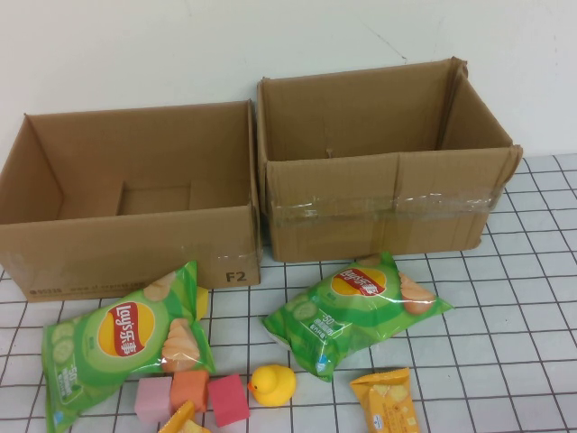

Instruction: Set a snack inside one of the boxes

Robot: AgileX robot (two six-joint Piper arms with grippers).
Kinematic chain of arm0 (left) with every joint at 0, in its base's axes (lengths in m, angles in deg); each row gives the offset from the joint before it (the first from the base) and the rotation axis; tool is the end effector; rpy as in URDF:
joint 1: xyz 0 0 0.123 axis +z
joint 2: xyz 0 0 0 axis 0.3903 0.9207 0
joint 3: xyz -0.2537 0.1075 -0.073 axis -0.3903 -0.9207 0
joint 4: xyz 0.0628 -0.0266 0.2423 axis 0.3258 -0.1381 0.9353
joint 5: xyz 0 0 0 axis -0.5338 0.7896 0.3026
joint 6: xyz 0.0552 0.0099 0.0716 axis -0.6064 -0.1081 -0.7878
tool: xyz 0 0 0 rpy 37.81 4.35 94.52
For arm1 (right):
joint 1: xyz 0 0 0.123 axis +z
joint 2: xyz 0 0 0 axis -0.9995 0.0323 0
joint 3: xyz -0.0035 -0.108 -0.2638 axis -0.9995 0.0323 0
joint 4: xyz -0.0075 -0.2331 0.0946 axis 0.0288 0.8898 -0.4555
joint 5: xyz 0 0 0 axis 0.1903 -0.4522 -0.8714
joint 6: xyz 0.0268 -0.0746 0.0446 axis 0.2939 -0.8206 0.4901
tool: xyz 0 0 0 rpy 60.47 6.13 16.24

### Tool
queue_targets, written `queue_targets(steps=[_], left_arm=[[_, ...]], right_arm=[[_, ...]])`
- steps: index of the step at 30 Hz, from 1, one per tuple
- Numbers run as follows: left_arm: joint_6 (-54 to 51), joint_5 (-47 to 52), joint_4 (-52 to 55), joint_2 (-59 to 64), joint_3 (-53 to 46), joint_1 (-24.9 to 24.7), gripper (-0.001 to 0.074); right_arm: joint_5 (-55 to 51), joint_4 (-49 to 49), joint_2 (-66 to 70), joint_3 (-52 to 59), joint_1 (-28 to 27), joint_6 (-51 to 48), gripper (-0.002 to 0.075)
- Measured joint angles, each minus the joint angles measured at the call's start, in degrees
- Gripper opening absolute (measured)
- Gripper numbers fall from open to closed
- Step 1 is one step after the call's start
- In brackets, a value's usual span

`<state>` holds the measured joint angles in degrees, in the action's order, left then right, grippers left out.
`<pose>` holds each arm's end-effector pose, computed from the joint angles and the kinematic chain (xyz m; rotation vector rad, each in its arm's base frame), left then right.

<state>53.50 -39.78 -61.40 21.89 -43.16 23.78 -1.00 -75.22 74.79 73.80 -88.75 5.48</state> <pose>0.0506 0.0019 0.2306 -0.0467 1.2063 -0.0184 0.0529 -0.0022 0.1741 -0.0725 1.8455 -0.0952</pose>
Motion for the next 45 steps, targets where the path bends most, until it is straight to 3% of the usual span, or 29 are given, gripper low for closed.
queue_targets(steps=[7, 16, 27, 33, 39, 45], left_arm=[[4.7, 2.4, 0.0, 0.0, 0.5, 0.0, -0.0003], [4.5, 11.2, 3.7, 0.0, 9.7, 0.0, -0.0003], [4.5, 23.0, 3.9, 1.6, 19.6, 0.0, -0.0003], [4.4, 22.1, 3.5, 2.2, 19.2, 0.0, -0.0003], [6.9, 25.7, 3.3, 4.4, 20.9, 0.0, -0.0003], [9.4, 40.7, 2.6, 14.0, 30.2, 0.0, -0.0003]], right_arm=[[0.0, 0.0, 0.0, 0.0, 0.0, 0.0, -0.0001], [2.1, -0.2, 0.0, 0.1, 0.0, 0.0, -0.0001], [40.6, -2.2, 0.0, 0.3, 0.0, 0.0, -0.0001], [50.1, -4.3, 0.0, 0.3, 0.0, 5.9, -0.0001], [50.4, -4.9, 0.0, 0.0, 0.0, 5.9, -0.0001], [28.4, -0.1, 0.0, -10.6, 0.0, 3.7, -0.0001]])
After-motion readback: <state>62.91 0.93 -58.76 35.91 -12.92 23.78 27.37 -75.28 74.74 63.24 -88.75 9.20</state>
